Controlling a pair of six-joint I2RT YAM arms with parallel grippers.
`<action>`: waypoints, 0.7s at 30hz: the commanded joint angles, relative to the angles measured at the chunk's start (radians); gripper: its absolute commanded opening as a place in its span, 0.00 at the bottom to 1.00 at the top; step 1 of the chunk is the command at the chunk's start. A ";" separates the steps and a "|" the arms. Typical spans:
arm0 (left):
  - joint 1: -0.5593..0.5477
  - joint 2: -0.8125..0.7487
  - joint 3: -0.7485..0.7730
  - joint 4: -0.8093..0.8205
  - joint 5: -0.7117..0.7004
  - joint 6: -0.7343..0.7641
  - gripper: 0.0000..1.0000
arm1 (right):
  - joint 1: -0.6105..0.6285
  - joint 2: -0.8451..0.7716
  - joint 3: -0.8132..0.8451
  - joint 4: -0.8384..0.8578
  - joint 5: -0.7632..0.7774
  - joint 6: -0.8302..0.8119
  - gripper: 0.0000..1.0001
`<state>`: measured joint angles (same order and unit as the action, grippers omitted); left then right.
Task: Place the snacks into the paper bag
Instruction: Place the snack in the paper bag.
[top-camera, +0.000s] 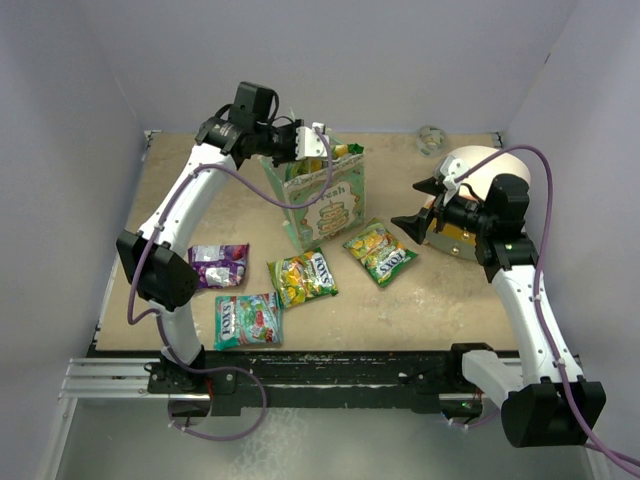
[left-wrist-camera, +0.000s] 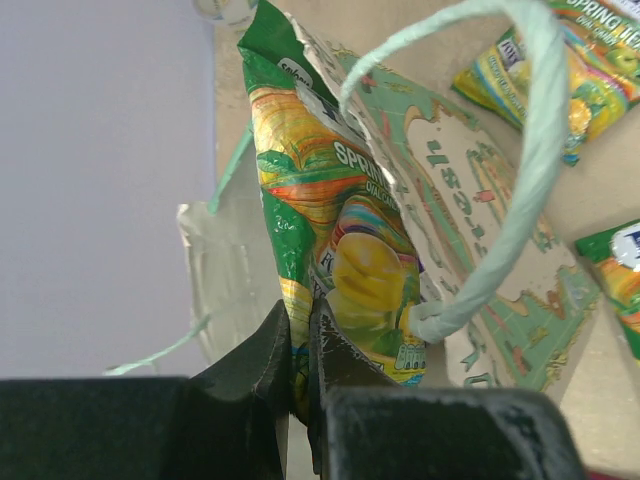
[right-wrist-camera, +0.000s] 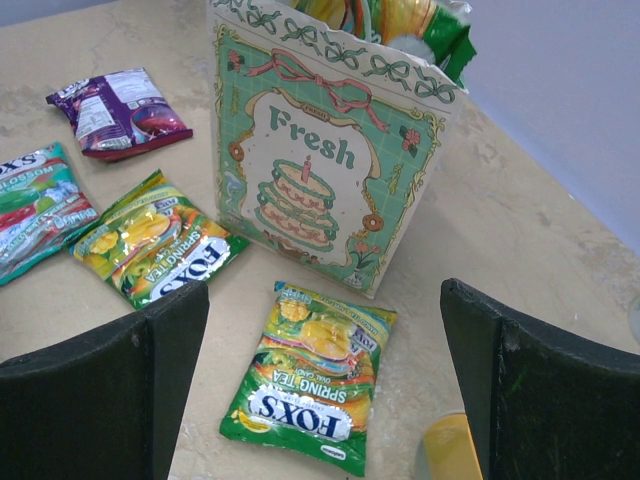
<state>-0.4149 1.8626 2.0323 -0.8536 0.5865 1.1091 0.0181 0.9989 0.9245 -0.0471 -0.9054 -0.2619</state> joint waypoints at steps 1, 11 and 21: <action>-0.002 -0.077 -0.029 0.126 0.081 -0.097 0.00 | -0.006 -0.003 0.007 0.033 0.003 -0.011 1.00; -0.001 -0.096 -0.065 0.107 0.048 -0.240 0.00 | -0.006 -0.001 0.005 0.033 0.003 -0.013 1.00; -0.001 -0.100 -0.064 0.062 -0.019 -0.421 0.00 | -0.006 0.001 0.003 0.036 -0.001 -0.010 1.00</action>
<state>-0.4149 1.8236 1.9507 -0.8066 0.5755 0.7765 0.0181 1.0012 0.9245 -0.0471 -0.9051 -0.2619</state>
